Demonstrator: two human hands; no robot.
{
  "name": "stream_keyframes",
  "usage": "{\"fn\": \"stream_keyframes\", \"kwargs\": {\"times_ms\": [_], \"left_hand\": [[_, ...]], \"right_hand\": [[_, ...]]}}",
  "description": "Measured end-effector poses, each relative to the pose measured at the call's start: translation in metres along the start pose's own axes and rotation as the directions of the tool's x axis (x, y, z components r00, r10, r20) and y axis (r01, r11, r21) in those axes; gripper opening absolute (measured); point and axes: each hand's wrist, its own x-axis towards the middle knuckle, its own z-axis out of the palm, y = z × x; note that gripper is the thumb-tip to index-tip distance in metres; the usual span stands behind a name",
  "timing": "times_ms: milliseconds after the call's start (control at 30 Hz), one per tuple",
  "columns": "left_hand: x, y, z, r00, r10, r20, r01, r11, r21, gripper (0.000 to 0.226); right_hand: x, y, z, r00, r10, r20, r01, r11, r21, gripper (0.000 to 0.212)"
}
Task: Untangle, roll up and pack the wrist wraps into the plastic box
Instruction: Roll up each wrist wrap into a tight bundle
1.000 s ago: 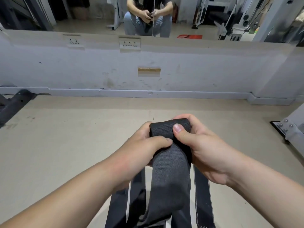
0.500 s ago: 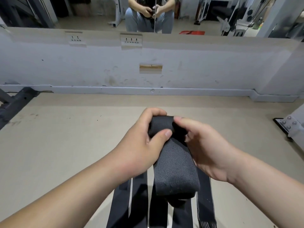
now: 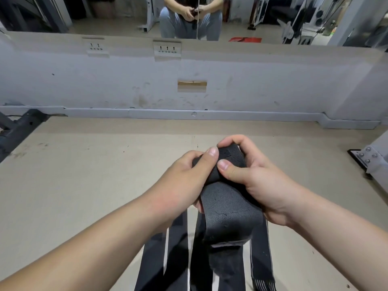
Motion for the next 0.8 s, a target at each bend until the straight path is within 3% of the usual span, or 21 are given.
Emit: {"fn": "stream_keyframes", "kwargs": {"times_ms": [100,167,267,400,533,800], "left_hand": [[0.001,0.001,-0.004,0.999,0.035,0.002,-0.035,0.997,-0.063,0.027],[0.002,0.001,-0.006,0.997,0.074,-0.028,-0.076,0.993,-0.093,0.020],[0.002,0.000,-0.007,0.993,0.116,-0.036,-0.119,0.986,-0.113,0.021],[-0.001,-0.002,-0.006,0.986,0.164,-0.021,-0.165,0.985,-0.055,0.024],[-0.002,-0.004,-0.009,0.983,0.182,-0.023,-0.183,0.981,-0.059,0.030],[-0.005,-0.004,-0.011,0.990,0.136,0.027,-0.136,0.991,0.016,0.040]], "right_hand": [[0.003,0.000,-0.002,0.999,-0.025,-0.042,0.024,1.000,-0.005,0.031],[0.003,-0.001,-0.001,0.996,0.046,-0.073,-0.042,0.998,0.052,0.034],[0.003,-0.003,0.000,0.979,0.205,0.000,-0.204,0.976,0.078,0.032],[0.002,-0.007,-0.003,0.953,0.295,0.071,-0.300,0.950,0.083,0.034],[0.004,-0.003,-0.008,0.944,0.306,0.123,-0.309,0.951,0.001,0.048],[0.005,0.003,-0.014,0.975,0.218,0.036,-0.218,0.976,-0.003,0.032]]}}
